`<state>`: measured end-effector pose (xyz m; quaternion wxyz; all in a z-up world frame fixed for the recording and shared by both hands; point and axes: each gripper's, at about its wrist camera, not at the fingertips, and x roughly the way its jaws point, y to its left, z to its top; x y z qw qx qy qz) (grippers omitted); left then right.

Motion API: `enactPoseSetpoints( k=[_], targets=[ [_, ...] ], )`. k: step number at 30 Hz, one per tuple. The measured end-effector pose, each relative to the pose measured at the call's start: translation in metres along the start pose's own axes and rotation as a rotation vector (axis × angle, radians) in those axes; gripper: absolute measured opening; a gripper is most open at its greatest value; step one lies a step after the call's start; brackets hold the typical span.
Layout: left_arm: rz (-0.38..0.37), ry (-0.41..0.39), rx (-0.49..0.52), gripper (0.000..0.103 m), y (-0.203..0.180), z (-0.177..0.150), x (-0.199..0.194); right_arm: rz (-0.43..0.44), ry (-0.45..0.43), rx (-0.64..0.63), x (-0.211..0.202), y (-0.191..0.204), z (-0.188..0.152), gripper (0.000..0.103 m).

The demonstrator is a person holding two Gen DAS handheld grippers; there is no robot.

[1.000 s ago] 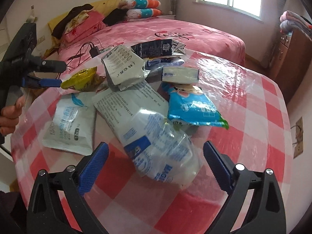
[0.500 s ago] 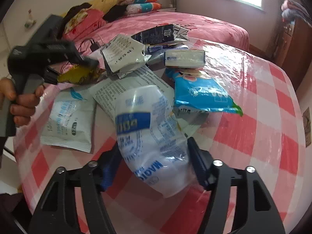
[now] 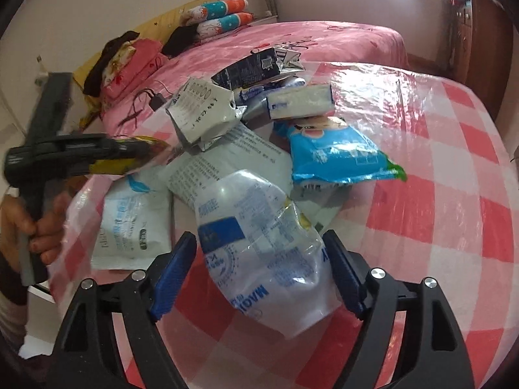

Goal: Collect trash
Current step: 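Carry the yellow-green snack bag with the left gripper to the pink bucket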

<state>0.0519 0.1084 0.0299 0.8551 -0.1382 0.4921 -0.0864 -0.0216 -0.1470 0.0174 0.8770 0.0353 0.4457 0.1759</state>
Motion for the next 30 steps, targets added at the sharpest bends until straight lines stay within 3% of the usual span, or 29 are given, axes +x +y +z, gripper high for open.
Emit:
enactPoseSetpoints(
  k=[4,20,26,30],
  targets=[
    [-0.013,-0.022,0.015,0.042,0.003,-0.014,-0.019,-0.07,0.004,-0.059,0.005,0.009,0.0,0.074],
    [-0.107,-0.053,0.027,0.042,0.03,-0.076,-0.065,-0.095,-0.003,-0.016,-0.016,0.045,-0.027,0.073],
    [-0.152,-0.077,0.005,0.042,0.046,-0.09,-0.083,-0.022,-0.029,-0.007,-0.032,0.078,-0.019,0.073],
    [-0.146,-0.107,-0.023,0.042,0.067,-0.097,-0.101,0.083,-0.034,-0.036,-0.032,0.122,-0.007,0.073]
  ],
)
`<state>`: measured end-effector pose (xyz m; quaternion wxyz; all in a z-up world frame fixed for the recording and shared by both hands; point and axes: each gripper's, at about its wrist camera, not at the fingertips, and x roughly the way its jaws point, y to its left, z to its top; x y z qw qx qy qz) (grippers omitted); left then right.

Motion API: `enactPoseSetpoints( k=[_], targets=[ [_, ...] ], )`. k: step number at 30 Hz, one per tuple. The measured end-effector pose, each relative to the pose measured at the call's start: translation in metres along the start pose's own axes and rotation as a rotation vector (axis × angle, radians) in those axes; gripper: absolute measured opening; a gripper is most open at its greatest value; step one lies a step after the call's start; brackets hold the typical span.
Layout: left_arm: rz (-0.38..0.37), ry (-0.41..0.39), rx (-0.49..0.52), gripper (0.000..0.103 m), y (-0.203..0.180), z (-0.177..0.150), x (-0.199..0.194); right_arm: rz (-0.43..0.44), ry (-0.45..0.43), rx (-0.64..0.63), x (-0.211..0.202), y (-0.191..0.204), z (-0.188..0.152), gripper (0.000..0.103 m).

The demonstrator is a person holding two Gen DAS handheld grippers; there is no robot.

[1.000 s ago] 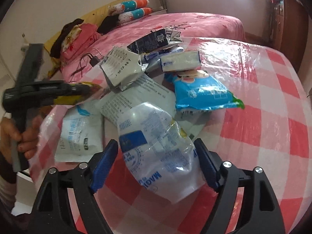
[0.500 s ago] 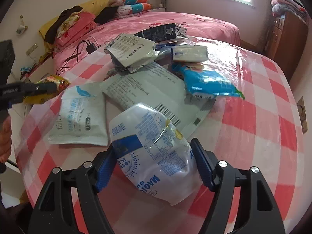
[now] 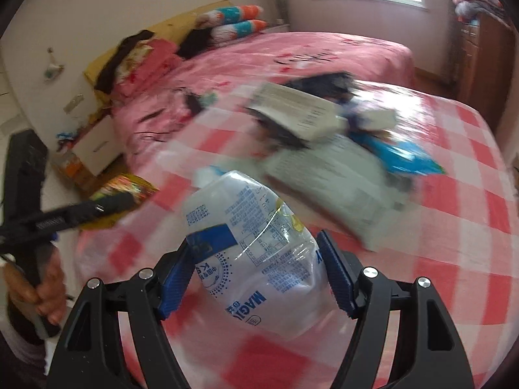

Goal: Collect trash
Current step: 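Carry the yellow-green snack bag with the left gripper to the pink bucket, then release the snack bag into the pink bucket with the left gripper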

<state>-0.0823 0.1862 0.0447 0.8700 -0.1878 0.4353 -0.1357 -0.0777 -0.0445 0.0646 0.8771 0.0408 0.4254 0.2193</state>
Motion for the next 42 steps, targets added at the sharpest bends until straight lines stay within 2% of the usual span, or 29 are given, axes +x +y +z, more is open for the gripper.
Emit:
enactPoseSetpoints(
  k=[6,11,14,17,18,19,20,21,24,26,31,35,37,40,42],
  targets=[
    [0.094,-0.066,-0.076,0.042,0.06,-0.011,-0.048,0.198,0.044,-0.076,0.037,0.091,0.02,0.073],
    [0.239,-0.11,-0.14,0.042,0.124,-0.028,-0.079,0.352,0.125,-0.14,0.088,0.168,0.029,0.073],
    [0.309,-0.113,-0.193,0.042,0.163,-0.041,-0.089,0.407,0.17,-0.162,0.117,0.203,0.032,0.073],
    [0.343,-0.107,-0.23,0.042,0.19,-0.05,-0.089,0.412,0.206,-0.179,0.144,0.23,0.033,0.075],
    [0.351,-0.105,-0.237,0.045,0.194,-0.052,-0.087,0.419,0.218,-0.182,0.15,0.236,0.032,0.077],
    [0.363,-0.104,-0.245,0.049,0.199,-0.055,-0.086,0.427,0.224,-0.181,0.156,0.242,0.032,0.083],
    [0.386,-0.104,-0.25,0.059,0.204,-0.057,-0.085,0.422,0.22,-0.176,0.158,0.243,0.031,0.091],
    [0.409,-0.11,-0.249,0.066,0.208,-0.06,-0.085,0.415,0.212,-0.166,0.158,0.241,0.029,0.091],
    [0.463,-0.145,-0.215,0.079,0.211,-0.064,-0.088,0.397,0.181,-0.121,0.153,0.235,0.026,0.091],
    [0.481,-0.174,-0.197,0.083,0.212,-0.066,-0.092,0.368,0.141,-0.081,0.142,0.22,0.023,0.091],
    [0.465,-0.26,-0.146,0.084,0.207,-0.069,-0.105,0.277,0.031,-0.041,0.111,0.183,0.018,0.091],
    [0.492,-0.301,-0.08,0.084,0.187,-0.068,-0.111,0.208,-0.031,-0.04,0.087,0.156,0.007,0.091],
    [0.502,-0.293,-0.043,0.084,0.176,-0.066,-0.109,0.189,-0.048,-0.038,0.08,0.146,0.002,0.093],
    [0.538,-0.255,0.035,0.084,0.147,-0.061,-0.1,0.208,-0.085,-0.024,0.067,0.126,-0.008,0.096],
    [0.538,-0.238,0.038,0.084,0.135,-0.059,-0.096,0.208,-0.107,-0.028,0.059,0.115,-0.013,0.096]
  ],
)
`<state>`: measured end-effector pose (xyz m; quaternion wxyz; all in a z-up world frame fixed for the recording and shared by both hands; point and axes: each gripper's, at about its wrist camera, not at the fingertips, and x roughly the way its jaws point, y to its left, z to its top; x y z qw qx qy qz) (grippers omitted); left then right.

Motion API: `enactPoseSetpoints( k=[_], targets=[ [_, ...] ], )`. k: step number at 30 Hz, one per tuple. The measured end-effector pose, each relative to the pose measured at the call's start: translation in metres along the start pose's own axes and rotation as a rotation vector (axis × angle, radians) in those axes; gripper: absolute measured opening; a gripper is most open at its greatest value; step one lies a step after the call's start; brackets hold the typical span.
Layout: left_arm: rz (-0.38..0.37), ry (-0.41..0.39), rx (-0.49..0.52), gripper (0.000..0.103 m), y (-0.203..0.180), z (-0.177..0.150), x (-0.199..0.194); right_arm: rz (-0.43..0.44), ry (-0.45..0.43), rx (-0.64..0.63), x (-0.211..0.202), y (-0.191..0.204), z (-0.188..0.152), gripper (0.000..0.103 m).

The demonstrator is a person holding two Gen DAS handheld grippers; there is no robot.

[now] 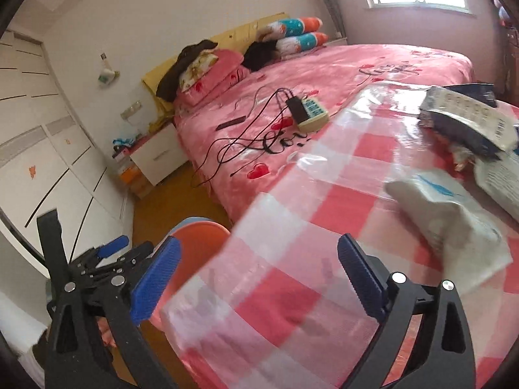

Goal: Collect trash
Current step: 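Release the snack bag into the pink bucket with the left gripper, then grasp the white printed milk-powder bag with the left gripper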

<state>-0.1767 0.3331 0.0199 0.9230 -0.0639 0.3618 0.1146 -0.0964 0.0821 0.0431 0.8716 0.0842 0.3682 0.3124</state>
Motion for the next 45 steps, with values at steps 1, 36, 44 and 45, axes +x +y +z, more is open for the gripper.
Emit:
enactPoseSetpoints(
  k=[1,36,44,45],
  targets=[
    [-0.012,0.013,-0.009,0.084,-0.007,0.003,-0.001,0.002,-0.014,0.0,-0.006,-0.006,-0.003,0.097],
    [-0.433,0.215,0.015,0.084,-0.251,0.09,0.011,-0.291,-0.167,0.271,-0.13,-0.183,-0.009,0.097],
    [-0.494,0.28,-0.018,0.084,-0.322,0.114,0.045,-0.264,-0.132,0.343,-0.127,-0.216,-0.01,0.097],
    [-0.491,0.283,-0.02,0.084,-0.33,0.117,0.049,-0.259,-0.131,0.347,-0.126,-0.219,-0.009,0.097]
  ],
)
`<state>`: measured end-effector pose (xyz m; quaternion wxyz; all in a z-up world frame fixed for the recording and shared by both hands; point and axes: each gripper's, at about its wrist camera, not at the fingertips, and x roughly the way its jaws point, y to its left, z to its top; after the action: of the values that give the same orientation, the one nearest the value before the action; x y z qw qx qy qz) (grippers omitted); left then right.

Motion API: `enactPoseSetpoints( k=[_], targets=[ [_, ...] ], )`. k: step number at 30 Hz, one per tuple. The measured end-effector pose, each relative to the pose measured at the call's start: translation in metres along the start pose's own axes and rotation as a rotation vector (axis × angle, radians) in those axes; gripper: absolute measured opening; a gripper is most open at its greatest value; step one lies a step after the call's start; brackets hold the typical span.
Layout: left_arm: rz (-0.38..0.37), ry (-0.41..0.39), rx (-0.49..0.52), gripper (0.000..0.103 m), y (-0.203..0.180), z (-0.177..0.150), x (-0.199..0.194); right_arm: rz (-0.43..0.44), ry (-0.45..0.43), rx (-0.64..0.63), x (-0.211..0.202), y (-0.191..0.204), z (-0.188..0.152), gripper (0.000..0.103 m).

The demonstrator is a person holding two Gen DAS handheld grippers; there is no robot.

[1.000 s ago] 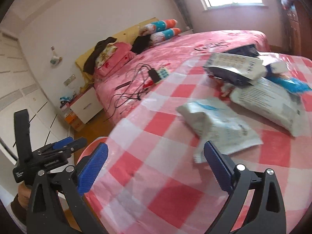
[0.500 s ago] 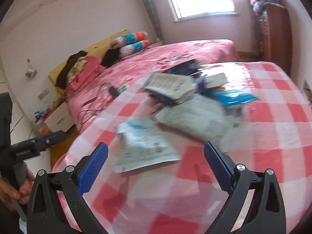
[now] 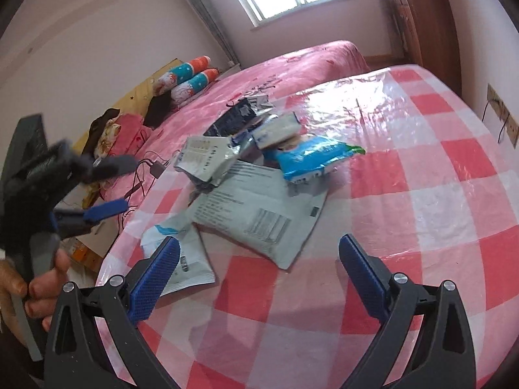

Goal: Collect trash
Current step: 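Grasp the white printed milk-powder bag with the left gripper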

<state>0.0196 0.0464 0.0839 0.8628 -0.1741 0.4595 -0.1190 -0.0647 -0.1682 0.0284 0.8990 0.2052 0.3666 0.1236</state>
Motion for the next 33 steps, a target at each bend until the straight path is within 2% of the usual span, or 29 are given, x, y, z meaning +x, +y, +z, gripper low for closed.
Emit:
enactPoseSetpoints(
  k=[3,9,18,21,22,28,33],
  targets=[
    [-0.004,0.031,-0.034,0.084,-0.006,0.012,0.019,0.014,0.002,0.019,0.002,-0.006,0.002,0.097],
    [0.056,0.071,-0.103,0.084,-0.01,0.033,0.059,0.037,-0.001,0.052,0.002,-0.016,0.004,0.097],
    [0.161,0.088,-0.088,0.082,-0.018,0.047,0.092,0.064,0.001,0.073,0.003,-0.025,0.005,0.097],
    [0.169,0.104,-0.096,0.069,-0.015,0.045,0.099,0.065,0.002,0.08,0.003,-0.029,0.006,0.097],
    [0.169,0.104,-0.098,0.068,-0.014,0.044,0.099,0.063,0.003,0.083,0.003,-0.031,0.006,0.097],
    [0.187,0.086,-0.02,0.068,-0.02,0.027,0.09,0.052,-0.001,0.103,0.002,-0.039,0.01,0.097],
    [0.161,0.099,0.043,0.067,-0.024,0.005,0.073,0.057,0.01,0.108,0.004,-0.041,0.013,0.097]
  ],
)
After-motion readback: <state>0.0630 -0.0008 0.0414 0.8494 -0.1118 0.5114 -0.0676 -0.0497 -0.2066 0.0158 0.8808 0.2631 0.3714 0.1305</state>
